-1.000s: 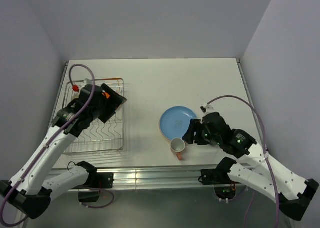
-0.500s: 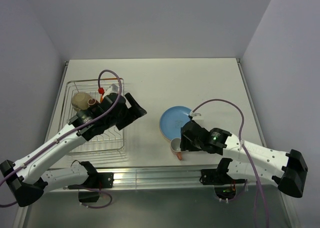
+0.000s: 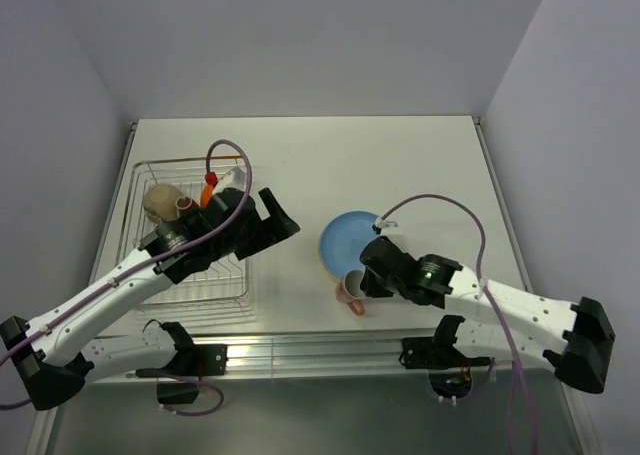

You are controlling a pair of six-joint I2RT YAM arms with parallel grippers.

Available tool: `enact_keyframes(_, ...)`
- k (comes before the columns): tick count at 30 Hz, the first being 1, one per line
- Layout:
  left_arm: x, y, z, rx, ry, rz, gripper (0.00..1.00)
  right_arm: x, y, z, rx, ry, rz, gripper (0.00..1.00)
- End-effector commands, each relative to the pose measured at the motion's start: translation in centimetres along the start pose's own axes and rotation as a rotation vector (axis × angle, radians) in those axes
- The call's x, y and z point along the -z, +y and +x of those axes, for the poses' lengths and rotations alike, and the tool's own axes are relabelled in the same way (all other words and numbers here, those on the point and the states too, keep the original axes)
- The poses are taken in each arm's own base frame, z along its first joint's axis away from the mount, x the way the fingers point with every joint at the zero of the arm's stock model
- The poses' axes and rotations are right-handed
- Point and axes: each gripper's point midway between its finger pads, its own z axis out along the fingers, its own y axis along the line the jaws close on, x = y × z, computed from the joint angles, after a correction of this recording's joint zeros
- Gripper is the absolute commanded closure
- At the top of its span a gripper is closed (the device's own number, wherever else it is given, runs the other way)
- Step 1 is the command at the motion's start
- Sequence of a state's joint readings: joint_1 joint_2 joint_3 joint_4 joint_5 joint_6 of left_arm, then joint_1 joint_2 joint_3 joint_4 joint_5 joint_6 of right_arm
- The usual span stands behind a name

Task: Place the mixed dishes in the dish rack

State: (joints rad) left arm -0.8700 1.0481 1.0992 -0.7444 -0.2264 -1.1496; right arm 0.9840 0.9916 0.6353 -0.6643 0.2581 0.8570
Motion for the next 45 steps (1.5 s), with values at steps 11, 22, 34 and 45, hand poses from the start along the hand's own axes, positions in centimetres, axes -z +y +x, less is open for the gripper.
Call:
enact_keyframes(11, 5.5, -9.4, 0.4, -0.208, 0.091, 0.635, 0.01, 12.9, 9.3, -10.9, -0.196, -0.053, -0.940, 1.00)
enact_keyframes(22, 5.6, -11.8, 1.9, -0.174, 0.165, 0.821, 0.01, 18.2, 11.7, -12.2, -0.263, -0.010, -1.370, 1.00)
enact_keyframes(34, 6.7, -12.8, 2.8, -0.147, 0.206, 0.949, 0.01, 19.2, 12.1, -13.4, -0.293, -0.014, -1.459, 1.00)
enact_keyframes(45, 7.6, -14.0, 3.5, -0.116, 0.225, 1.007, 0.03, 17.9, 12.3, -14.6, -0.307, -0.043, -1.441, 1.00)
